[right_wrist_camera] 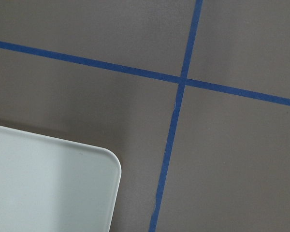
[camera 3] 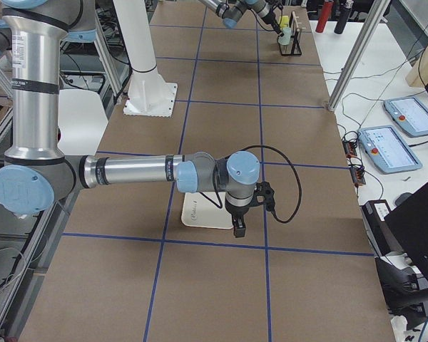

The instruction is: Left arm grabs green cup and hands to right arm on tray

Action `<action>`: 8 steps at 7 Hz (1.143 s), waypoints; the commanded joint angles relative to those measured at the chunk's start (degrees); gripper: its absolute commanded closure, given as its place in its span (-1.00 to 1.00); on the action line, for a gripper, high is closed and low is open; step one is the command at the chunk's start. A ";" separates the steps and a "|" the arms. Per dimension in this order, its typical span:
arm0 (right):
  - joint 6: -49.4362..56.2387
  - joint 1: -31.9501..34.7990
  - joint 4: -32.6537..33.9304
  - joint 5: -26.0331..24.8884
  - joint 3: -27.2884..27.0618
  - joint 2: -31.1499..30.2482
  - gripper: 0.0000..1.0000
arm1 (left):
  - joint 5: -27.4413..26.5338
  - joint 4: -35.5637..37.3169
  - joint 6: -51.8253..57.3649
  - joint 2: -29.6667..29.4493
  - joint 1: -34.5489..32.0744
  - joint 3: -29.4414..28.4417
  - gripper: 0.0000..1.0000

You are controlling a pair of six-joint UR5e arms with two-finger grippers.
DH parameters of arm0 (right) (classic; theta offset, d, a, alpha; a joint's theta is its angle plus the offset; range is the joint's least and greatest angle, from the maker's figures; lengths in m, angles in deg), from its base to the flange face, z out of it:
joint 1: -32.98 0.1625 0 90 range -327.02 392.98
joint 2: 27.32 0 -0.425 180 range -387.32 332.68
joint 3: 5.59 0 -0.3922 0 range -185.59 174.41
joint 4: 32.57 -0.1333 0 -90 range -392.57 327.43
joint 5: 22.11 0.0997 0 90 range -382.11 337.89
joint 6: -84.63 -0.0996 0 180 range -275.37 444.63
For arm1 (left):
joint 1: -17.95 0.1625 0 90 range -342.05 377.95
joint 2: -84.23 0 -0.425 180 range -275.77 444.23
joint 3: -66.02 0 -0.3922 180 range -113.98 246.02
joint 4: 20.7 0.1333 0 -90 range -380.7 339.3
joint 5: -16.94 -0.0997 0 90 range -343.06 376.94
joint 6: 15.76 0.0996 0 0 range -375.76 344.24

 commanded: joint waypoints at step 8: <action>0.03 -0.06 0.09 -0.21 0.55 0.00 -0.99 | -5.84 -4.66 0.92 -4.01 -0.05 -9.20 -1.00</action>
